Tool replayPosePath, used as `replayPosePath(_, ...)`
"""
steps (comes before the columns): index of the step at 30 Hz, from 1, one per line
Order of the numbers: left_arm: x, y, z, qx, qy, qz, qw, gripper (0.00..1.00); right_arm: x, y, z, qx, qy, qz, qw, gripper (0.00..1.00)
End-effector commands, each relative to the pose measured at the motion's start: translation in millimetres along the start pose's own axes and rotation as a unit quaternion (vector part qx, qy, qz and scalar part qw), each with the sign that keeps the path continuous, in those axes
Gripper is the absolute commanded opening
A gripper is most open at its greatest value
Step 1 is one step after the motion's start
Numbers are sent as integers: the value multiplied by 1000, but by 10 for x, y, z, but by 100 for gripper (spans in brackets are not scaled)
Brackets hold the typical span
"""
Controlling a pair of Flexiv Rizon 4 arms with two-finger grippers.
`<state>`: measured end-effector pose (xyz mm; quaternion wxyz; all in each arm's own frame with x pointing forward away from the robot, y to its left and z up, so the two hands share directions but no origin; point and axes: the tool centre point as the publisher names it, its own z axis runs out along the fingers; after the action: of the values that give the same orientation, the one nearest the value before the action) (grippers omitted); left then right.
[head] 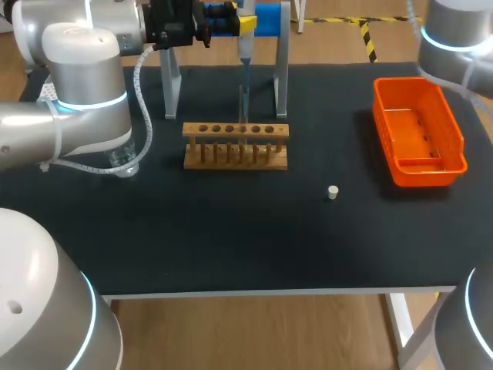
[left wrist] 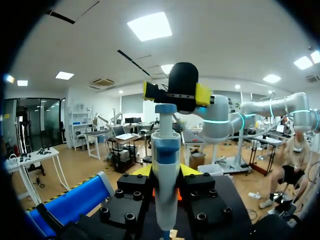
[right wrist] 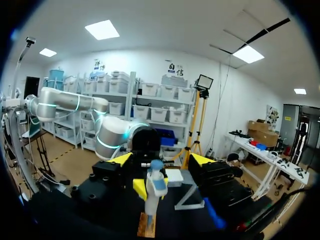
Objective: Invert the test tube, pick up the pipette, mount the tip to pipette, aspirate from beaker and dispense into the tube, eject the tip, return the pipette, and cap with the stopper.
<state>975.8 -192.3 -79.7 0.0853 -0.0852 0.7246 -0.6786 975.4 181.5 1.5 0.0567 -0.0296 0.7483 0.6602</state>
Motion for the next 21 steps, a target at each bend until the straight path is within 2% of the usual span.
replayPosePath(1, 1, -4, 8, 0, -1, 0, 1000, 0, 212, -135, -348, 13, -30, 4, 999, 100)
replayPosePath(6, 1, -4, 8, 0, -1, 0, 1000, 0, 282, -543, -535, 35, -48, 23, 998, 100)
replayPosePath(11, 1, -4, 8, 0, -1, 0, 1000, 0, 376, -1015, -586, 45, -51, 31, 997, 100)
replayPosePath(16, 1, -4, 8, 0, -1, 0, 1000, 0, 457, -1454, -527, 58, -45, 5, 997, 100)
replayPosePath(21, 1, -4, 8, 0, -1, 0, 1000, 0, 458, -1875, -390, 59, -24, 13, 998, 100)
